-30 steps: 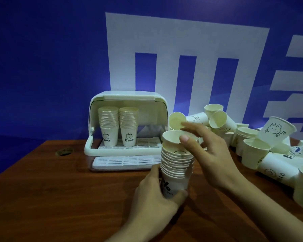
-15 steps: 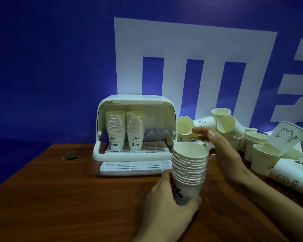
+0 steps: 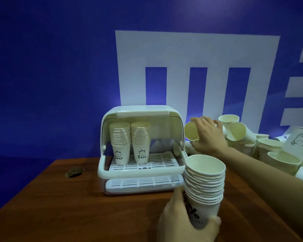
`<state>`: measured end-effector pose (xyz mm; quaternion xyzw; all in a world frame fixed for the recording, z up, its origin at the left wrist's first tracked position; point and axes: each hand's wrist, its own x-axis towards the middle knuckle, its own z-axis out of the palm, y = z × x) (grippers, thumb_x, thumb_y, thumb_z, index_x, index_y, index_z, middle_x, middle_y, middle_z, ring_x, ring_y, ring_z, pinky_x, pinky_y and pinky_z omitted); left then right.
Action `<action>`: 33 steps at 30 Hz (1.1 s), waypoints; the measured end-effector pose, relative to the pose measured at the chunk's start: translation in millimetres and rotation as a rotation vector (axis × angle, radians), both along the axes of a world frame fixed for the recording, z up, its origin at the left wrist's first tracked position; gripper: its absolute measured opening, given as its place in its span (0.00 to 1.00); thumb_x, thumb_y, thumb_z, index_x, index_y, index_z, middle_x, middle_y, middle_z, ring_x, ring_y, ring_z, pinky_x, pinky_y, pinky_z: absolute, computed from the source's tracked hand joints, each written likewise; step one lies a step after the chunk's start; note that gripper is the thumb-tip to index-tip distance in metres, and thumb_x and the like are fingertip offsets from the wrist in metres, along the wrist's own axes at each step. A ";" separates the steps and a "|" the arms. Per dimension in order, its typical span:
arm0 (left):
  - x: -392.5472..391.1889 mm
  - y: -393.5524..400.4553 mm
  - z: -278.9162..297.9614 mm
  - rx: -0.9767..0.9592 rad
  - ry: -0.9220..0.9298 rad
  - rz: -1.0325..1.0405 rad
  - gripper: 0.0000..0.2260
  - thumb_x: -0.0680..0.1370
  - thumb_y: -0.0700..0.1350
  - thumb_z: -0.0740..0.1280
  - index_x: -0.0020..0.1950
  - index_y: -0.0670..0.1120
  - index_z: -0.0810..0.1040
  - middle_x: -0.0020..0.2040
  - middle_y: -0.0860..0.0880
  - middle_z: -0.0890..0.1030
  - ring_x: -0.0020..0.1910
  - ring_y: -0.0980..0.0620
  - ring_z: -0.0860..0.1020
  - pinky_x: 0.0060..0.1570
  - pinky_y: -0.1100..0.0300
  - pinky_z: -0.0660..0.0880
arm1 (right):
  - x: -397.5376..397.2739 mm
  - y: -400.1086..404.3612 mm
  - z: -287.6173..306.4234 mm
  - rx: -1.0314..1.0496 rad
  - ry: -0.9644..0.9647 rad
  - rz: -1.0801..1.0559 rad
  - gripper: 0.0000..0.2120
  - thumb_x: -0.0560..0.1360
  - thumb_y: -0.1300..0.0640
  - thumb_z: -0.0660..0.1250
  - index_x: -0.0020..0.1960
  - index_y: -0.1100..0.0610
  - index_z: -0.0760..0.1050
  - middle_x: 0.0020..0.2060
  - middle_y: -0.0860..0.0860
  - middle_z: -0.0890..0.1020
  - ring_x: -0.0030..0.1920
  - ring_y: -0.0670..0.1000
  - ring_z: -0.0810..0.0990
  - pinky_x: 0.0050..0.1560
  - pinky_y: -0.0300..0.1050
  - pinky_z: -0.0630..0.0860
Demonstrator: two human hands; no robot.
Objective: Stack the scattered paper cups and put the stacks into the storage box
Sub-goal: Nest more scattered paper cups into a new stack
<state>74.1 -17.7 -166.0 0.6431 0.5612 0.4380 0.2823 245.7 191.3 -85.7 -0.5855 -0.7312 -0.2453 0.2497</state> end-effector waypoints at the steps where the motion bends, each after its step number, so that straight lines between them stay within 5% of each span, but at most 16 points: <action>1: -0.5 0.5 -1.9 0.004 -0.002 -0.002 0.46 0.57 0.73 0.69 0.75 0.67 0.65 0.60 0.68 0.80 0.62 0.66 0.78 0.61 0.67 0.75 | 3.0 -9.1 2.4 0.058 0.095 0.041 0.33 0.68 0.50 0.74 0.71 0.52 0.68 0.63 0.52 0.78 0.68 0.56 0.71 0.65 0.57 0.62; 4: 0.5 3.0 -7.8 -0.001 -0.003 -0.017 0.42 0.60 0.70 0.72 0.73 0.65 0.67 0.60 0.66 0.80 0.62 0.62 0.79 0.61 0.63 0.77 | 15.0 -53.3 18.4 0.191 0.383 0.200 0.33 0.68 0.40 0.73 0.69 0.52 0.72 0.60 0.50 0.80 0.59 0.55 0.77 0.59 0.55 0.70; 8: 1.5 5.2 -11.8 -0.019 0.022 -0.013 0.31 0.65 0.67 0.75 0.65 0.64 0.69 0.58 0.64 0.79 0.60 0.59 0.79 0.58 0.61 0.77 | 22.1 -139.4 51.0 0.048 0.665 0.516 0.28 0.70 0.32 0.67 0.64 0.47 0.79 0.53 0.39 0.83 0.51 0.40 0.82 0.46 0.33 0.77; 17: 4.2 0.1 -15.3 0.017 0.003 -0.015 0.26 0.63 0.66 0.75 0.58 0.65 0.73 0.52 0.64 0.84 0.52 0.63 0.82 0.54 0.59 0.80 | 17.0 -189.0 52.8 -0.183 0.601 0.649 0.29 0.68 0.31 0.66 0.66 0.43 0.77 0.57 0.41 0.83 0.57 0.45 0.82 0.54 0.51 0.82; 24: 4.1 -0.1 -14.8 0.008 -0.017 -0.036 0.25 0.64 0.65 0.76 0.58 0.66 0.73 0.53 0.64 0.83 0.52 0.63 0.81 0.53 0.59 0.80 | 12.6 -181.2 45.6 -0.188 0.601 0.606 0.29 0.68 0.31 0.67 0.66 0.41 0.76 0.55 0.36 0.81 0.55 0.39 0.80 0.45 0.34 0.77; 28: 4.7 0.6 -15.4 0.070 0.012 0.000 0.26 0.64 0.65 0.75 0.59 0.66 0.72 0.52 0.65 0.83 0.52 0.62 0.82 0.52 0.59 0.80 | 3.9 -181.6 18.7 -0.407 0.485 0.597 0.22 0.72 0.35 0.66 0.63 0.41 0.75 0.53 0.32 0.81 0.58 0.34 0.77 0.51 0.27 0.71; 33: 4.3 -0.5 -16.2 0.115 0.027 -0.006 0.25 0.66 0.62 0.76 0.60 0.63 0.73 0.52 0.66 0.82 0.52 0.63 0.81 0.51 0.60 0.80 | 10.4 -191.8 -5.2 -0.436 0.496 0.642 0.26 0.76 0.31 0.54 0.71 0.35 0.69 0.63 0.30 0.75 0.68 0.38 0.71 0.68 0.45 0.69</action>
